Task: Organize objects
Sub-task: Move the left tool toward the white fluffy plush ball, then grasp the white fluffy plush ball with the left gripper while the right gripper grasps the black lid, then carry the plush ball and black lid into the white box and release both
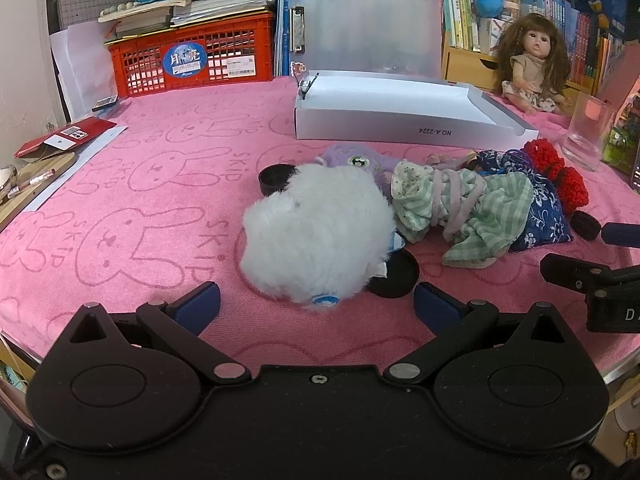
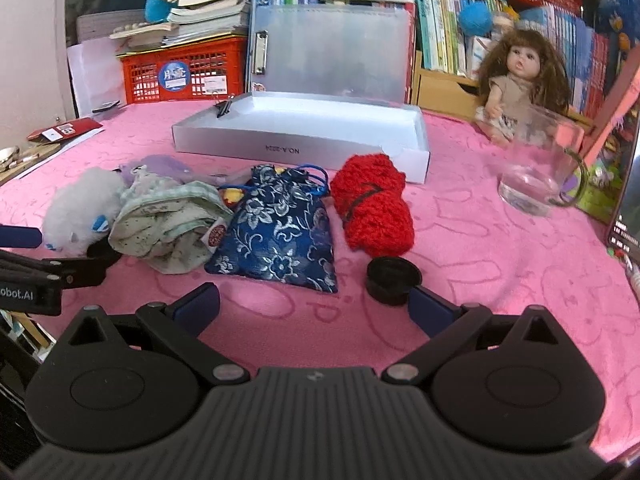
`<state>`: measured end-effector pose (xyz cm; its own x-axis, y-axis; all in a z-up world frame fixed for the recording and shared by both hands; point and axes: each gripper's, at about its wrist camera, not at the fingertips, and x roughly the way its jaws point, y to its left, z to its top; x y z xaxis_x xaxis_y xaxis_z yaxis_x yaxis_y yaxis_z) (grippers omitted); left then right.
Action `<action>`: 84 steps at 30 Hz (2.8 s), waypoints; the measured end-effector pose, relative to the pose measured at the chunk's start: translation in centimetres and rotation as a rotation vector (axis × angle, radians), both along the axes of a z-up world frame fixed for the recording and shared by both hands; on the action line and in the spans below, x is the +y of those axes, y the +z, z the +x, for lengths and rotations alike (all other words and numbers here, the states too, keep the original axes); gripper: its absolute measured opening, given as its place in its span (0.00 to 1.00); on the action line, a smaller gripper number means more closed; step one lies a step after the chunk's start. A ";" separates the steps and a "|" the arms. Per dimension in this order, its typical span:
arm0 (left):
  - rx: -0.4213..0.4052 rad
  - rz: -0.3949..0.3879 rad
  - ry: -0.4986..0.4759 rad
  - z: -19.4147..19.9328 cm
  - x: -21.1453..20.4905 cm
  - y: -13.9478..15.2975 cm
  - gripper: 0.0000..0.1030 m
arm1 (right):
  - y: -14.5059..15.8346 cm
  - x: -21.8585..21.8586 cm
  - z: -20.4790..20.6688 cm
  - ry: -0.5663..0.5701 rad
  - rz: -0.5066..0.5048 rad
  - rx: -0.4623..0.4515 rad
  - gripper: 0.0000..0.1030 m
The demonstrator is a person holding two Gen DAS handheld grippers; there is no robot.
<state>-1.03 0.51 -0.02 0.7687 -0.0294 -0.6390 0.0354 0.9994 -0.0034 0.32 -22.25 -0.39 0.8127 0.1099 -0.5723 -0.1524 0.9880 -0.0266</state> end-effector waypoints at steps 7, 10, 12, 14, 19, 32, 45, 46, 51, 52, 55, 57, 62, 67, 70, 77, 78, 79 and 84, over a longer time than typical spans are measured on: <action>-0.051 -0.045 -0.011 -0.6 0.8 0.7 0.90 | 0.4 -1.0 0.0 -0.048 0.030 -0.009 1.00; -0.087 -0.039 -0.006 -0.8 1.1 1.1 0.88 | 0.8 -1.7 0.1 -0.072 0.051 -0.019 1.00; -0.106 -0.040 -0.007 -0.8 1.3 1.4 0.86 | 1.2 -2.1 0.2 -0.088 0.061 -0.025 0.99; -0.112 -0.055 -0.017 -0.7 1.6 1.6 0.82 | 1.4 -2.5 0.3 -0.099 0.075 -0.025 0.96; -0.109 -0.073 -0.030 -0.5 2.1 1.8 0.76 | 1.4 -3.0 0.5 -0.128 0.067 -0.018 0.89; -0.101 -0.083 -0.051 -0.3 1.8 1.1 0.64 | 0.6 -3.4 1.2 -0.176 0.043 0.022 0.62; -0.099 -0.099 -0.050 0.1 1.8 1.2 0.64 | 0.5 -3.3 1.6 -0.163 0.045 0.030 0.46; -0.099 -0.100 -0.051 0.1 1.8 1.2 0.64 | 0.5 -3.3 1.5 -0.166 0.043 0.030 0.43; -0.101 -0.112 -0.051 0.3 1.9 1.3 0.64 | 0.6 -3.2 1.4 -0.168 0.045 0.027 0.36; -0.102 -0.116 -0.050 0.3 2.0 1.3 0.64 | 0.6 -3.2 1.4 -0.168 0.045 0.027 0.36; -0.108 -0.118 -0.051 0.3 2.1 1.3 0.63 | 0.7 -3.1 1.3 -0.163 0.042 0.020 0.36; -0.112 -0.118 -0.052 0.2 2.1 1.3 0.63 | 0.8 -3.1 1.2 -0.162 0.040 0.013 0.36; -0.120 -0.106 -0.053 0.3 1.9 1.0 0.66 | 1.0 -3.0 1.1 -0.158 0.040 0.005 0.36; -0.119 -0.098 -0.049 0.9 1.5 0.8 0.68 | 1.0 -2.9 1.1 -0.151 0.037 0.008 0.36; -0.128 -0.114 -0.036 0.8 1.7 1.1 0.64 | 1.2 -3.0 1.0 -0.153 0.041 0.003 0.36; -0.188 -0.147 -0.062 0.7 2.0 3.5 0.64 | 2.0 -3.0 1.1 -0.146 0.033 -0.020 0.36; -0.190 -0.149 -0.072 1.0 2.0 3.9 0.64 | 2.2 -3.0 1.2 -0.144 0.032 -0.025 0.36; -0.191 -0.150 -0.081 1.3 1.9 4.2 0.64 | 2.4 -3.0 1.3 -0.144 0.034 -0.031 0.36; -0.197 -0.157 -0.105 3.2 1.5 5.9 0.64 | 3.9 -3.6 2.1 -0.154 0.056 -0.061 0.35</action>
<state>2.16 2.04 5.86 0.8652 -0.2026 -0.4586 0.1545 0.9780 -0.1405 2.40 -25.81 3.49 0.8552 0.0118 -0.5182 0.0012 0.9997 0.0246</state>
